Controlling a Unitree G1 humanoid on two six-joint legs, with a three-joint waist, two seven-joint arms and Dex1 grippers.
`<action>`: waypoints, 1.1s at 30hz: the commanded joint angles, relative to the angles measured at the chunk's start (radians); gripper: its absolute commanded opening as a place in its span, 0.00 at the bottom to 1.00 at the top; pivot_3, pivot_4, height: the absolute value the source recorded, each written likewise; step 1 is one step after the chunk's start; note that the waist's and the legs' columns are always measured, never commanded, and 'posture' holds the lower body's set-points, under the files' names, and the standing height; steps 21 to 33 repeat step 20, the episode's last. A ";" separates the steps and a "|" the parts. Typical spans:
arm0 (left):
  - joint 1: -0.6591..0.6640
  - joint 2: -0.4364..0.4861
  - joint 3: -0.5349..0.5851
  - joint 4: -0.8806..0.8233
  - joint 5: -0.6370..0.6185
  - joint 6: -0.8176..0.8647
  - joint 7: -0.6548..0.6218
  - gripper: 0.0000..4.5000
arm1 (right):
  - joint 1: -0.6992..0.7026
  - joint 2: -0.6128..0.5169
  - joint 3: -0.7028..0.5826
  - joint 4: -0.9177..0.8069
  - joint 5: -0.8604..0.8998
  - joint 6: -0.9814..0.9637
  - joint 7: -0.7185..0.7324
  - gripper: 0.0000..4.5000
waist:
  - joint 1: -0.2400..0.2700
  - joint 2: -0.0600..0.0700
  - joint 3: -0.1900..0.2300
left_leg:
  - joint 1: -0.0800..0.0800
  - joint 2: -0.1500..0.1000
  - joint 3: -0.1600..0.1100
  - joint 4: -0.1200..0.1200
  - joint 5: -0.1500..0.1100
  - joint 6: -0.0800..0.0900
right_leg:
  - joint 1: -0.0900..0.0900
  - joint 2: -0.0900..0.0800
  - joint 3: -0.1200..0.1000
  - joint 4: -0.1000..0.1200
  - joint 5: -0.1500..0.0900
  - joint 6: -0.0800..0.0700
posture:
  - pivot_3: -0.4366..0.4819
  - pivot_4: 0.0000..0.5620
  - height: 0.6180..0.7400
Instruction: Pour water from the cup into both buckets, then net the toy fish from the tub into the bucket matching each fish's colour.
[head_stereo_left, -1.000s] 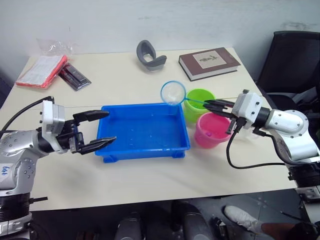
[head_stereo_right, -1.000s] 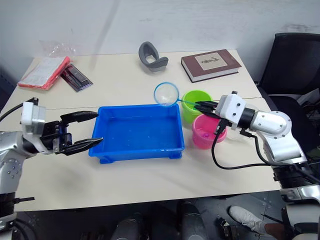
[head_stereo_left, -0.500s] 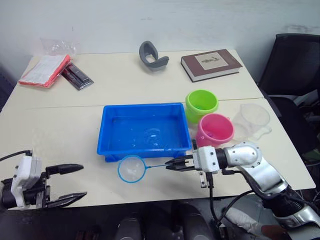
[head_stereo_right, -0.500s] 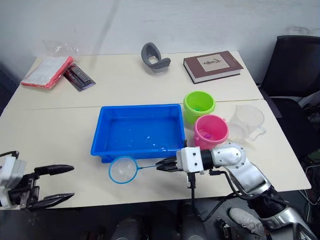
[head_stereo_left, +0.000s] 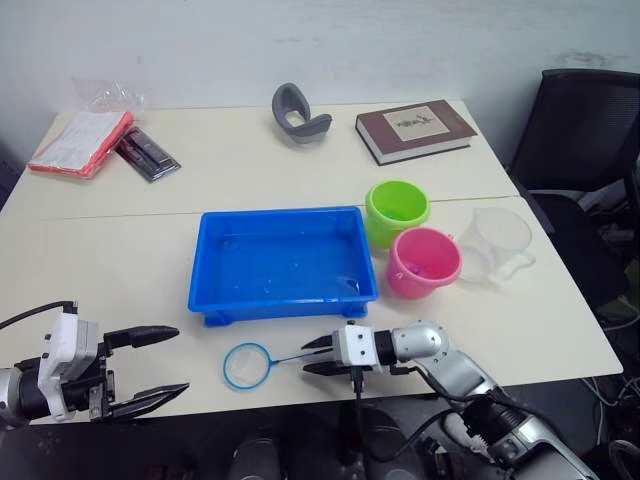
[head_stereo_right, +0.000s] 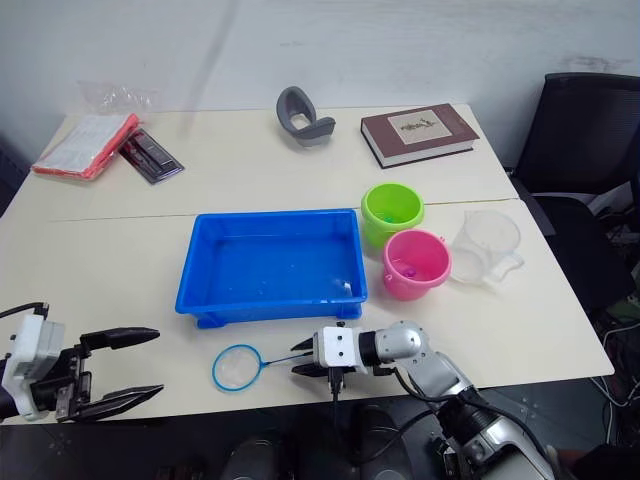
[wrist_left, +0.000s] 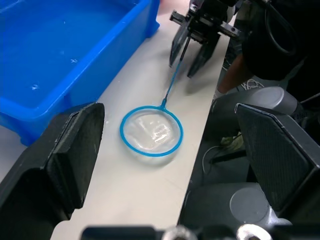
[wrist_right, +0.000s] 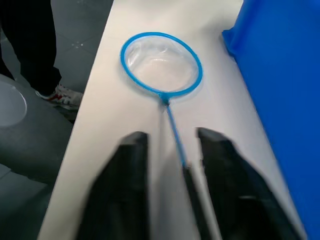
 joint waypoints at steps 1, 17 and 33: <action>0.015 0.004 0.026 0.003 -0.003 0.000 0.006 1.00 | 0.031 -0.043 -0.060 -0.151 0.120 0.132 0.053 0.83 | 0.002 0.000 0.000 | 0.000 0.000 0.000 0.000 0.000 0.000 | 0.000 0.000 0.000 0.000 0.000 0.000 | 0.48 0.27 1.00; 0.130 -0.100 0.115 0.170 0.285 -0.213 0.280 1.00 | 0.415 -0.389 -0.720 -0.362 0.439 0.068 0.213 0.98 | 0.007 -0.002 -0.001 | 0.001 0.000 0.000 -0.001 -0.005 0.004 | 0.001 0.000 -0.001 -0.003 0.000 0.001 | 0.48 0.27 1.00; 0.102 -0.115 0.112 0.189 0.302 -0.276 0.319 1.00 | 0.427 -0.404 -0.782 -0.244 0.433 -0.001 0.245 0.98 | 0.010 -0.002 -0.001 | 0.002 0.000 0.000 -0.001 -0.006 0.006 | 0.003 0.000 -0.002 -0.003 0.000 0.001 | 0.48 0.27 1.00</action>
